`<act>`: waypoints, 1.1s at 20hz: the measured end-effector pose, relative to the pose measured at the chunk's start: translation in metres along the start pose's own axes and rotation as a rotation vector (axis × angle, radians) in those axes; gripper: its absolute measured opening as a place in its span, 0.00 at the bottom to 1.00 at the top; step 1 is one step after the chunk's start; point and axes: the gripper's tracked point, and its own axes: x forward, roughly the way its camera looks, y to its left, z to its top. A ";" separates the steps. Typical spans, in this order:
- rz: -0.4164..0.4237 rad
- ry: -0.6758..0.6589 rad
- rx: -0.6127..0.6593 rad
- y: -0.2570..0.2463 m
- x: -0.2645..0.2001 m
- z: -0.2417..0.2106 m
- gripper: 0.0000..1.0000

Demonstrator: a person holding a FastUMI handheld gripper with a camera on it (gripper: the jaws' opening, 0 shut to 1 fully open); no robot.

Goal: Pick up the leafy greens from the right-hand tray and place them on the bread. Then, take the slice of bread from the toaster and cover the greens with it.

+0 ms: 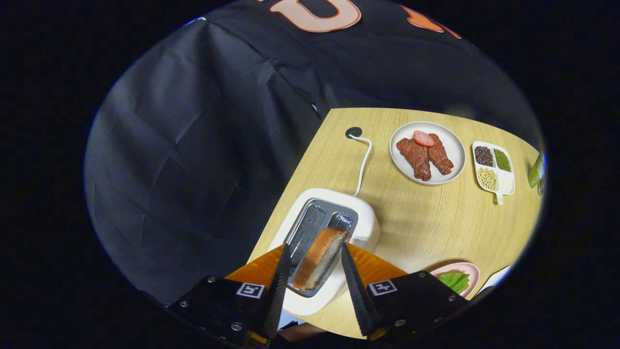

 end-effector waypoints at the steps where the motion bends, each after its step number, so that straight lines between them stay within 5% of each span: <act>1: 0.019 0.021 0.007 0.004 0.002 -0.004 0.61; 9: 0.004 0.031 -0.012 0.002 0.012 -0.014 0.38; 12: 0.002 -0.022 -0.007 -0.002 0.002 -0.010 0.15; 14: 0.027 -0.042 0.005 -0.003 -0.009 -0.010 0.10; 22: 0.133 -0.211 0.070 -0.030 -0.079 -0.006 0.09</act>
